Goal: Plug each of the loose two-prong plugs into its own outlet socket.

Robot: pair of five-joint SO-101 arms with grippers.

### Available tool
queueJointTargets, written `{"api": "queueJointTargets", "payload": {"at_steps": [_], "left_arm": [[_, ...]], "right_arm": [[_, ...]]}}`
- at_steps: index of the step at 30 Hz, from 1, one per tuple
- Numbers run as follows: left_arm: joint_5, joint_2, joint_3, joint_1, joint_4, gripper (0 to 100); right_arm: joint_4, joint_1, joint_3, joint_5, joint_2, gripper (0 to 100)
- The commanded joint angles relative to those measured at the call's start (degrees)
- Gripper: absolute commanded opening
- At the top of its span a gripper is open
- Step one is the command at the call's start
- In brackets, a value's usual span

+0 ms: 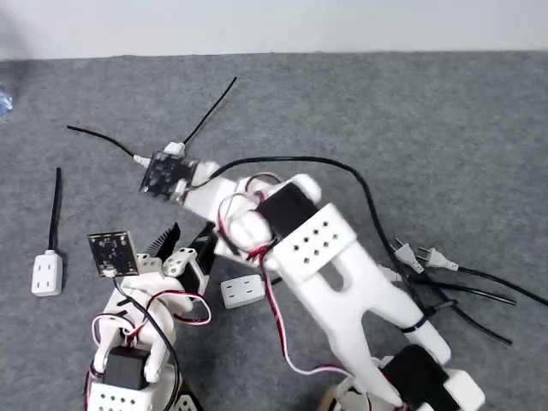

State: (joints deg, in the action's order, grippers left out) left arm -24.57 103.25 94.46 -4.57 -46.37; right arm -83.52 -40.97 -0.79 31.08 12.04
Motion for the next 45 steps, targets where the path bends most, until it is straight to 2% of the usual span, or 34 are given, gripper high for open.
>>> {"api": "queueJointTargets", "payload": {"at_steps": [1, 5, 13, 20, 24, 29, 31, 38, 45], "left_arm": [[-0.26, 1.05, -0.92, 0.18, -0.35, 22], [-0.26, 1.05, -0.92, 0.18, -0.35, 22], [-0.26, 1.05, 0.31, -0.26, -0.09, 22], [-0.26, 1.05, 0.31, -0.26, -0.09, 22], [-0.26, 1.05, 0.31, -0.26, -0.09, 22], [-0.26, 1.05, 0.31, -0.26, 0.0, 22], [-0.26, 1.05, 0.31, -0.26, 0.0, 22], [-0.26, 1.05, 0.31, -0.35, 0.0, 22], [-0.26, 1.05, 0.31, -0.35, 0.0, 22]], "right_arm": [[-0.66, 6.29, 1.93, 3.78, 1.71, 0.8], [4.88, 13.32, -7.3, 7.65, 1.71, 0.8], [28.97, 20.79, -31.21, 16.09, 1.27, 0.8], [37.58, 26.95, -35.16, 20.84, -9.89, 0.9], [37.14, 28.97, -35.08, 24.26, -14.11, 3.6], [30.29, 27.03, -33.76, 24.97, -10.51, 27.7], [26.68, 24.75, -32.09, 25.05, -8.31, 33.8], [23.6, 16.31, -27.25, 24.88, -10.24, 34.6], [23.25, 15.25, -19.96, 24.7, -20.88, 34.6]]}}
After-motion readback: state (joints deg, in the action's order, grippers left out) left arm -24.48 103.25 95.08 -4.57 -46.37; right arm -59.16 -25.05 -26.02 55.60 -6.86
